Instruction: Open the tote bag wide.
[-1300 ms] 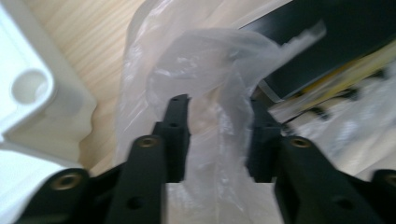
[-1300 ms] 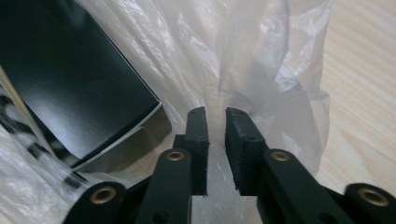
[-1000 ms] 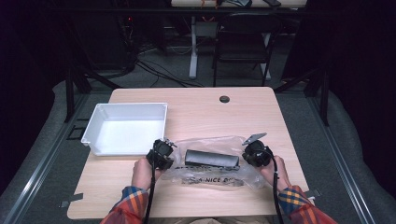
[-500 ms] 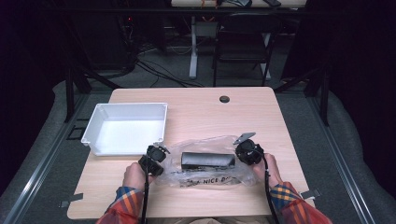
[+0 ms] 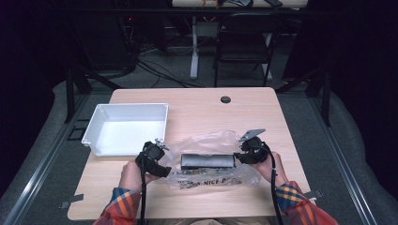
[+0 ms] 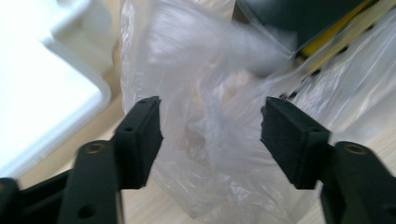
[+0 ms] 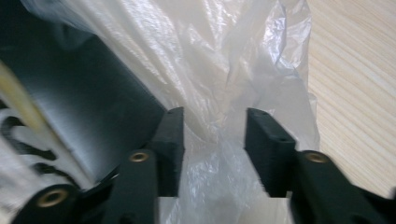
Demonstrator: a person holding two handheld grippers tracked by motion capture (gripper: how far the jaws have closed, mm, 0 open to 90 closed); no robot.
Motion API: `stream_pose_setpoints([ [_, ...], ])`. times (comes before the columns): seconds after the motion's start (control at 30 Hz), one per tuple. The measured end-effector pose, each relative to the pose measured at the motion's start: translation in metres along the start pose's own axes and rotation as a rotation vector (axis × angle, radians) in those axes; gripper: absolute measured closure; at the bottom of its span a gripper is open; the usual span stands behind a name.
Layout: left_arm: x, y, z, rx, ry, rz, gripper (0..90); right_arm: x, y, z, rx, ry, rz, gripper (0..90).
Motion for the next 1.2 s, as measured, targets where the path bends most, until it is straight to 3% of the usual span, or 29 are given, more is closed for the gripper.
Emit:
stream_pose_setpoints([
  [0.13, 0.000, 0.006, 0.003, 0.003, 0.023, -0.037, 33.1, 0.021, -0.001, 0.000, -0.018, 0.019, -0.012, 42.5],
  [0.23, -0.003, 0.009, 0.006, 0.008, 0.038, -0.046, 33.5, 0.037, -0.004, 0.002, -0.042, 0.045, -0.029, 39.7],
  [0.33, -0.012, 0.011, 0.008, 0.009, 0.039, -0.044, 39.9, 0.042, -0.015, 0.011, -0.056, 0.111, 0.040, 37.9],
  [0.4, -0.020, 0.011, 0.009, 0.009, 0.045, -0.026, 44.7, 0.036, -0.027, 0.019, -0.017, 0.103, 0.091, 39.5],
  [0.53, -0.036, 0.007, 0.007, -0.001, 0.011, 0.037, 55.1, 0.020, -0.043, 0.026, 0.038, 0.060, 0.165, 55.4],
  [0.73, -0.049, -0.005, 0.003, -0.021, -0.041, 0.115, 61.1, 0.006, -0.049, 0.023, 0.066, 0.032, 0.164, 78.8],
  [0.8, -0.050, -0.007, 0.002, -0.020, -0.051, 0.117, 63.6, 0.003, -0.051, 0.023, 0.063, 0.024, 0.155, 87.1],
  [0.83, -0.050, -0.008, 0.001, -0.018, -0.056, 0.114, 64.7, 0.004, -0.051, 0.022, 0.086, 0.017, 0.175, 89.2],
  [1.2, -0.048, -0.015, -0.009, -0.001, -0.121, 0.124, 67.8, 0.011, -0.059, 0.011, 0.100, -0.028, 0.208, 90.0],
])
Point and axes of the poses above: each handheld gripper's, and its own axes: x roughly backward along the jaws, y roughly out of its top, z roughly to its left, the point moved 7 cm from there along -x, roughly forward along the jaws, and after that the axes turned 10 degrees about -x, right-handed, at the moved point
